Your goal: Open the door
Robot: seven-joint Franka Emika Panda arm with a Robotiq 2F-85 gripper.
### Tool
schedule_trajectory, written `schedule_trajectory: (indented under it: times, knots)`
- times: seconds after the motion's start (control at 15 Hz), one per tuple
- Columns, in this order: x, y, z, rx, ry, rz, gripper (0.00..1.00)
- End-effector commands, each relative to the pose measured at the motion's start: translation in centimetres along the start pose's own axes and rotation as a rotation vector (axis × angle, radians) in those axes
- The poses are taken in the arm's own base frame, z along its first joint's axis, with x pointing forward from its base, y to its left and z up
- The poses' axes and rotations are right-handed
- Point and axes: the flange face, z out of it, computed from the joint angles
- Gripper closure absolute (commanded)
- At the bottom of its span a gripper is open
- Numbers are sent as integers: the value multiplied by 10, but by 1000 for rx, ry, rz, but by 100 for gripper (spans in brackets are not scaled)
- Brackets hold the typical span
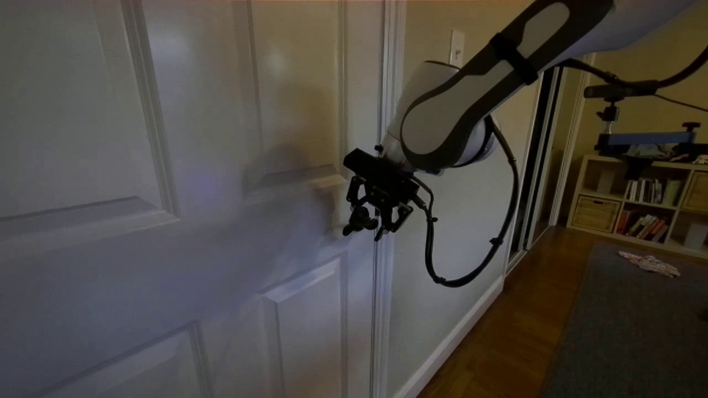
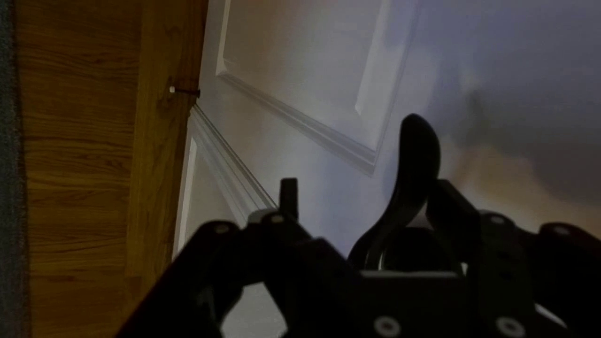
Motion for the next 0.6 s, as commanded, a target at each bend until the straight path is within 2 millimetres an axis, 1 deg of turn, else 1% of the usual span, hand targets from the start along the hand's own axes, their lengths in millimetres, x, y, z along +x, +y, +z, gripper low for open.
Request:
schedule_trajectory:
  times: [0.0,0.07,0.2,0.27,0.33,0.53]
  knots:
    - [-3,-11,8,27,13,17,18]
    - [-4,-14,10,31,15,12,19]
    - [-5,-20,13,43,19,0,32]
    - [-5,-22,14,48,20,-4,50]
    - [-5,-25,14,54,22,-7,58]
    - [-5,-31,9,67,29,-19,78]
